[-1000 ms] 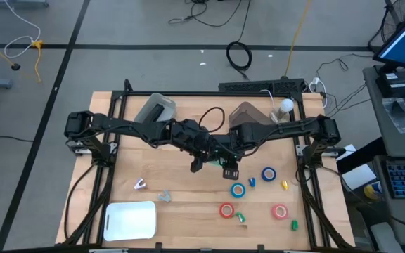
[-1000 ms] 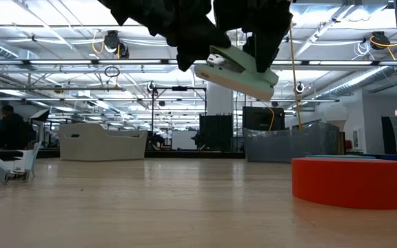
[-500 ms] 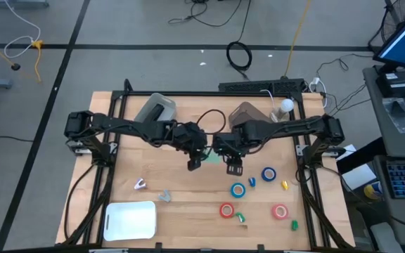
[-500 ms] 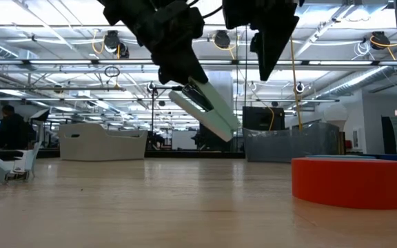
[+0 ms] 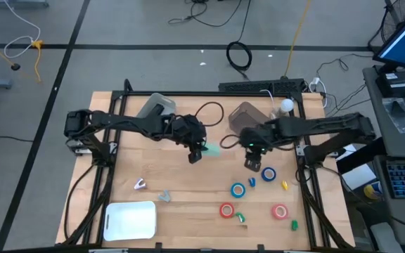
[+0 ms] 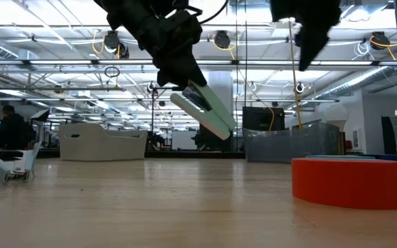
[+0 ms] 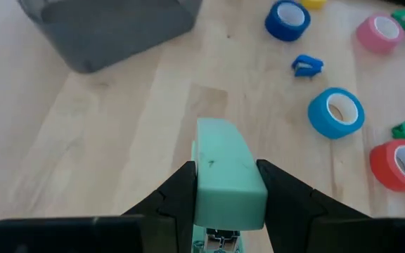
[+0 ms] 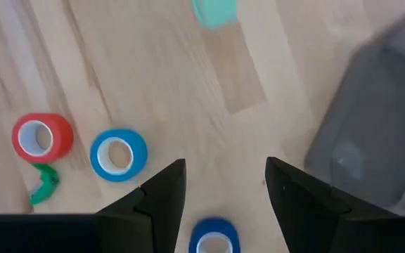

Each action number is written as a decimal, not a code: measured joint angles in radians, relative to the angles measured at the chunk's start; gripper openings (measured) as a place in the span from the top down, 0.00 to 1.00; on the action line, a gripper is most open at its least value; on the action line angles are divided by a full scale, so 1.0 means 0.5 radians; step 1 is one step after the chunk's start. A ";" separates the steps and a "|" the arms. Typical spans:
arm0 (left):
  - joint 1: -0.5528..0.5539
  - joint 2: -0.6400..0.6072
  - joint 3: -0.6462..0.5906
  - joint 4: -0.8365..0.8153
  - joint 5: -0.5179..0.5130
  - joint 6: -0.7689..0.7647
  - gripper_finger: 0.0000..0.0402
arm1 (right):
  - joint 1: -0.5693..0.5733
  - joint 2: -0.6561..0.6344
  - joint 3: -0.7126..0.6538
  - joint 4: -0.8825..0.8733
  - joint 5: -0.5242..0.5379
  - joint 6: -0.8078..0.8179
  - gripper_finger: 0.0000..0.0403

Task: Pick and place Stapler, Stapler remover, tape
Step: Put the green stapler into the gray bin

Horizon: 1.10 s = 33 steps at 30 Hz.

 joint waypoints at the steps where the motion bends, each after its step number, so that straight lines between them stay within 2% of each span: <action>1: 0.012 -0.013 0.000 0.009 -0.001 0.000 0.68 | 0.000 -0.075 -0.079 0.054 0.002 0.049 0.54; 9: 0.167 -0.145 0.000 -0.049 -0.095 0.018 0.68 | 0.001 -0.625 -0.686 0.696 -0.003 0.347 0.54; 16: 0.305 -0.362 -0.002 -0.316 -0.424 0.046 0.68 | 0.001 -0.944 -0.984 1.080 -0.008 0.437 0.54; 19: 0.354 -0.493 -0.050 -0.438 -0.582 0.031 0.68 | 0.001 -1.013 -1.034 1.146 -0.006 0.465 0.53; 21: 0.386 -0.580 -0.114 -0.401 -0.662 -0.012 0.68 | 0.001 -1.036 -1.041 1.139 -0.005 0.472 0.53; 29: 0.469 -1.058 -0.579 -0.423 -0.978 -0.359 0.68 | 0.000 -1.051 -1.041 1.170 -0.003 0.479 0.53; 33: 0.468 -1.215 -0.752 -0.417 -1.138 -0.499 0.68 | -0.003 -1.051 -1.041 1.178 -0.002 0.525 0.52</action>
